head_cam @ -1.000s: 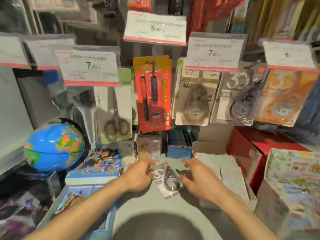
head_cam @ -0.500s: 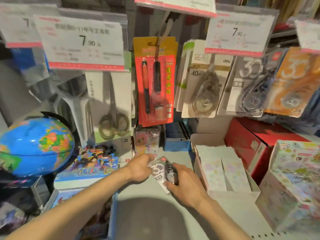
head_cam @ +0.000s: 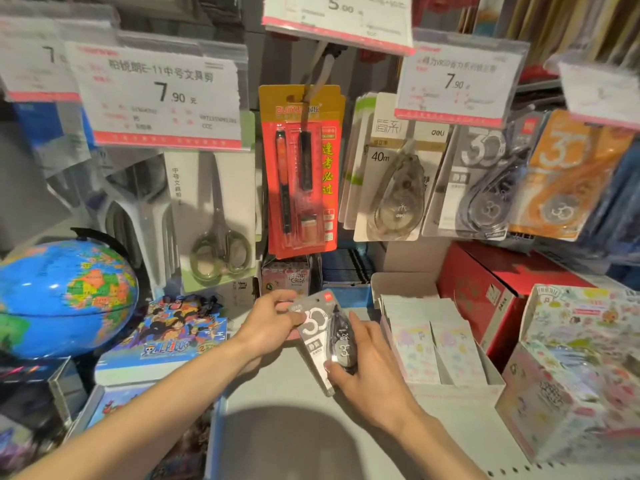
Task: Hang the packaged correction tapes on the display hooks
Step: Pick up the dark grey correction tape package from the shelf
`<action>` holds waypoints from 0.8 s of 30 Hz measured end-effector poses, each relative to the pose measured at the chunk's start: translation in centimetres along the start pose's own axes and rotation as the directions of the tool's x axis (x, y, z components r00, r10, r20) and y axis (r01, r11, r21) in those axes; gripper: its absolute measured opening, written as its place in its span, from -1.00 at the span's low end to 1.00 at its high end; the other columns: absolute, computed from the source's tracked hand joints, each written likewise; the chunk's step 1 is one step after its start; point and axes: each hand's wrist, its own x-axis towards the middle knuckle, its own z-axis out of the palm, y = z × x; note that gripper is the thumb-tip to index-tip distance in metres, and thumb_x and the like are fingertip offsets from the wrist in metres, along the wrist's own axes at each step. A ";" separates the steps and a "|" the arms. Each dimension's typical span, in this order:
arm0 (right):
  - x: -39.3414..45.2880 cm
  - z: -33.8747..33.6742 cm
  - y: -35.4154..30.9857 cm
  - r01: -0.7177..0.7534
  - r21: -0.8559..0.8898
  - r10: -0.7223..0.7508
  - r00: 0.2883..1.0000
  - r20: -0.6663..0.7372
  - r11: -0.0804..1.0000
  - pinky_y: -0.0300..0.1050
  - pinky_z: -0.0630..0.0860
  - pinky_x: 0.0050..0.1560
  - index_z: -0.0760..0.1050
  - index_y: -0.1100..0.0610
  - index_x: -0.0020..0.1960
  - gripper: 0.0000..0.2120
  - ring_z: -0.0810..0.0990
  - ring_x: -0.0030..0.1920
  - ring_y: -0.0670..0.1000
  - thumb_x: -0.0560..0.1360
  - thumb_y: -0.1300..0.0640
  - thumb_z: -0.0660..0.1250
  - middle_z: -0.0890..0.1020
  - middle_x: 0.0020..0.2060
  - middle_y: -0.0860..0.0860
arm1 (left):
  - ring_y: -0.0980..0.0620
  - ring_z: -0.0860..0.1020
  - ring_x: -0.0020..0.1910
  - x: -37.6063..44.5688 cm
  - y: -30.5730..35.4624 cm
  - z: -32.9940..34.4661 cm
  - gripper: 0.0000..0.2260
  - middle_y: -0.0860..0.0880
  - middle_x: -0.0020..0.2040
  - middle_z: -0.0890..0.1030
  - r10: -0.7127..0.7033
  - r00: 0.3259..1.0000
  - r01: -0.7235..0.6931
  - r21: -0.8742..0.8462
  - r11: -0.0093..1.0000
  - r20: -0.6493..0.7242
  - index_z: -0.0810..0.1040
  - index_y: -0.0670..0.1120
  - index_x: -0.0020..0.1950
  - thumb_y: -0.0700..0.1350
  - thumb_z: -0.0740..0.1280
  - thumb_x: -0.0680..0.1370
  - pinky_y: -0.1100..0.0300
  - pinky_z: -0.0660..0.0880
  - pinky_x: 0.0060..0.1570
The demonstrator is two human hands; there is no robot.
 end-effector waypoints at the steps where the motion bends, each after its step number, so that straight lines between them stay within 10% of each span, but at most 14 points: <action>1: -0.2 -0.1 -0.1 0.004 0.003 -0.004 1.000 -0.017 1.000 -0.13 0.33 0.39 0.07 0.01 0.60 -0.21 0.37 0.33 0.00 0.48 -0.08 0.35 0.36 0.25 -0.04 | 0.00 0.67 -0.13 -0.4 0.2 0.0 -0.66 -0.27 0.13 0.65 -0.011 1.000 0.011 -0.052 0.999 0.010 0.45 -0.21 0.33 -0.38 0.34 0.57 0.26 0.64 -0.28; 13: -2.6 -4.9 -1.3 -0.008 0.323 0.010 1.000 -0.005 0.946 -0.30 0.33 0.35 0.11 -0.12 0.55 -0.23 0.43 0.23 -0.25 0.48 -0.17 0.43 0.36 0.28 -0.19 | -0.06 0.72 -0.10 -5.2 2.4 0.3 -0.77 -0.16 -0.01 0.74 0.137 0.989 -0.127 -0.179 0.976 0.049 0.51 -0.20 0.23 -0.31 0.36 0.58 0.12 0.68 -0.15; 24: -6.1 -14.7 3.7 -0.052 0.653 -0.019 0.995 0.101 0.756 -0.40 0.50 -0.30 0.47 0.09 0.32 -0.64 0.68 -0.32 -0.20 0.55 0.21 0.42 0.64 -0.20 -0.03 | 0.07 0.66 -0.23 -11.1 7.2 8.1 -0.81 -0.07 -0.11 0.73 0.290 0.952 -0.285 -0.060 0.957 0.102 0.55 -0.15 0.18 -0.26 0.38 0.57 0.23 0.59 -0.27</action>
